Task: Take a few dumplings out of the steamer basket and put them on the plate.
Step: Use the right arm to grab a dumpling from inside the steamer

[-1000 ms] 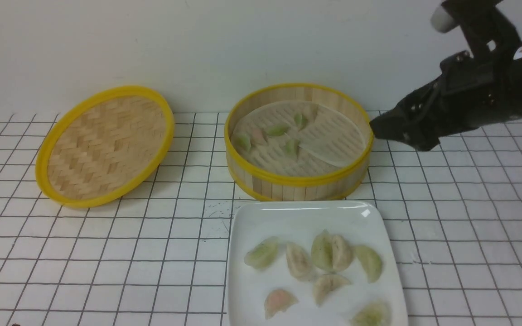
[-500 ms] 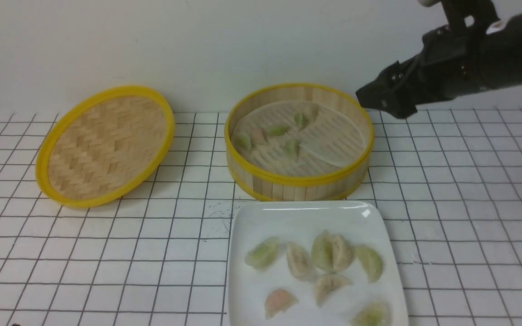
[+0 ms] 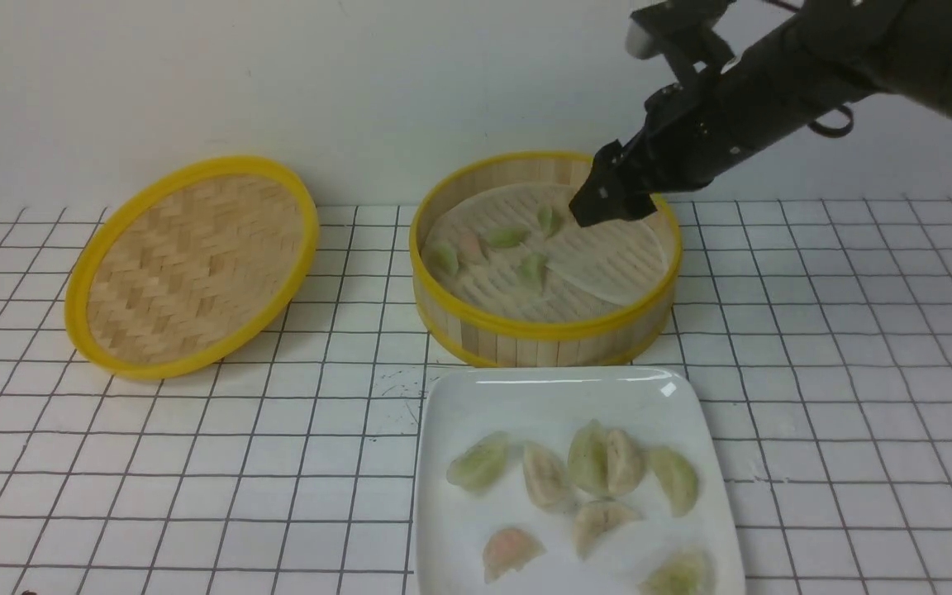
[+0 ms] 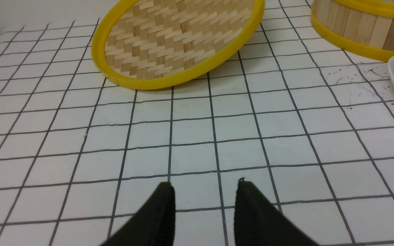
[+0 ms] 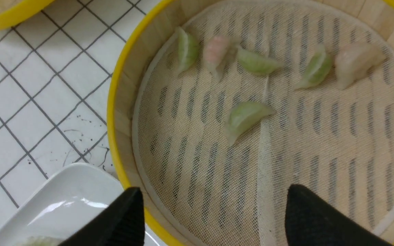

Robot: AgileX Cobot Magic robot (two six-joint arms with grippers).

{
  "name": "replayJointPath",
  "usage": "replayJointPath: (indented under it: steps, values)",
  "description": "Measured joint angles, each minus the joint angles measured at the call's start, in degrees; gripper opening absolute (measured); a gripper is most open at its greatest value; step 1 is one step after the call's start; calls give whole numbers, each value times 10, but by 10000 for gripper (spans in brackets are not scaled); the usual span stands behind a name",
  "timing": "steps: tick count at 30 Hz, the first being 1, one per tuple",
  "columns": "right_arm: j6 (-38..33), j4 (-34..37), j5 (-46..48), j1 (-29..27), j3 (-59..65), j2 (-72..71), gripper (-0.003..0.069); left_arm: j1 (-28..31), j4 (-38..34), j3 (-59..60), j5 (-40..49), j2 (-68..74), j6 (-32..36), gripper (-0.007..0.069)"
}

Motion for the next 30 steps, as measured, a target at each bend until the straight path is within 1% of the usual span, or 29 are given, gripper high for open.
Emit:
replayJointPath:
  steps: [4,10,18,25,30]
  values:
    - [3,17,15,10,-46,51,496,0,0,0,0,0,0,225]
    - [4,43,12,11,-54,82,496,0,0,0,0,0,0,225]
    - [4,59,-60,11,-54,107,496,0,0,0,0,0,0,225]
    - [4,90,-67,11,-55,134,496,0,0,0,0,0,0,225]
    - [0,99,-77,11,-55,148,496,0,0,0,0,0,0,225]
